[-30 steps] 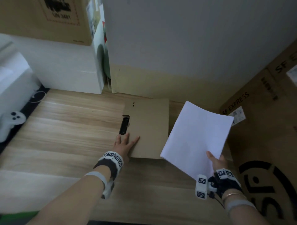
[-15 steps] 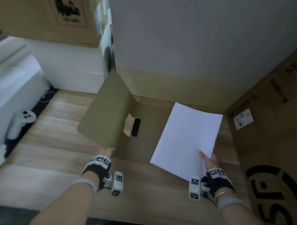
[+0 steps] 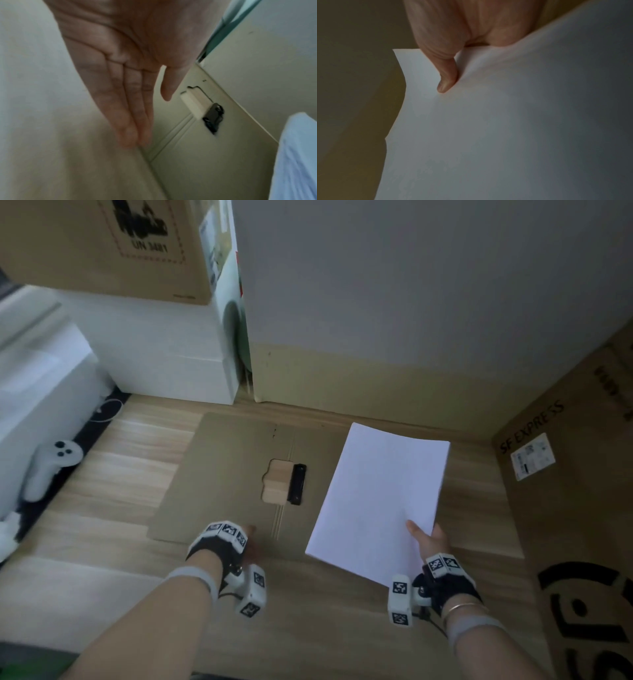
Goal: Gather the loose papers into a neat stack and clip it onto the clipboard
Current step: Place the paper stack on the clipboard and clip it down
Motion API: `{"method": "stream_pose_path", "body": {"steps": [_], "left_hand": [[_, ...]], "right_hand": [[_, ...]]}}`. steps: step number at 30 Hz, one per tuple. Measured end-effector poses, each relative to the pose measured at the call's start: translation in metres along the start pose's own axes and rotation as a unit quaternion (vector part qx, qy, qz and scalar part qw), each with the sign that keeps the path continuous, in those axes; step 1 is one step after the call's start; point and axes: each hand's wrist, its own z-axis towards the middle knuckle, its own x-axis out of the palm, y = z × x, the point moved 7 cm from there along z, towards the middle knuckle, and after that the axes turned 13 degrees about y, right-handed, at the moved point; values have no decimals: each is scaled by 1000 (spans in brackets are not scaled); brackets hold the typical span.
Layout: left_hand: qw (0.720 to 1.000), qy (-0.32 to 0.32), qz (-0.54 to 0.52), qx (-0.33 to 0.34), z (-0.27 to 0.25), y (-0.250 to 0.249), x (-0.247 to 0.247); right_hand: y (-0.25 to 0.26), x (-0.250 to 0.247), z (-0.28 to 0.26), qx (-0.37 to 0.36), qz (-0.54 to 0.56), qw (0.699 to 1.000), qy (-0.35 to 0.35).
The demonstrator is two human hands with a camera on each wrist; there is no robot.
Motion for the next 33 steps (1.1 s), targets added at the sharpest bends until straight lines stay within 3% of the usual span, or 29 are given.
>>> {"method": "stream_pose_path", "body": {"steps": [4, 7, 13, 19, 30, 33], "left_hand": [[991, -55, 114, 43, 3, -64, -7], [985, -97, 131, 64, 6, -105, -12], [970, -80, 210, 87, 29, -144, 1], [950, -113, 265, 120, 42, -155, 0], [897, -129, 393, 158, 45, -171, 2], [924, -80, 324, 187, 41, -170, -2]], "right_hand": [[7, 7, 9, -6, -1, 1000, 10], [11, 12, 21, -11, -6, 1000, 12], [17, 33, 44, -12, -9, 999, 38], [17, 58, 58, 1, -17, 996, 90], [2, 69, 73, 26, -71, 993, 90], [2, 70, 75, 25, -81, 991, 99]]}}
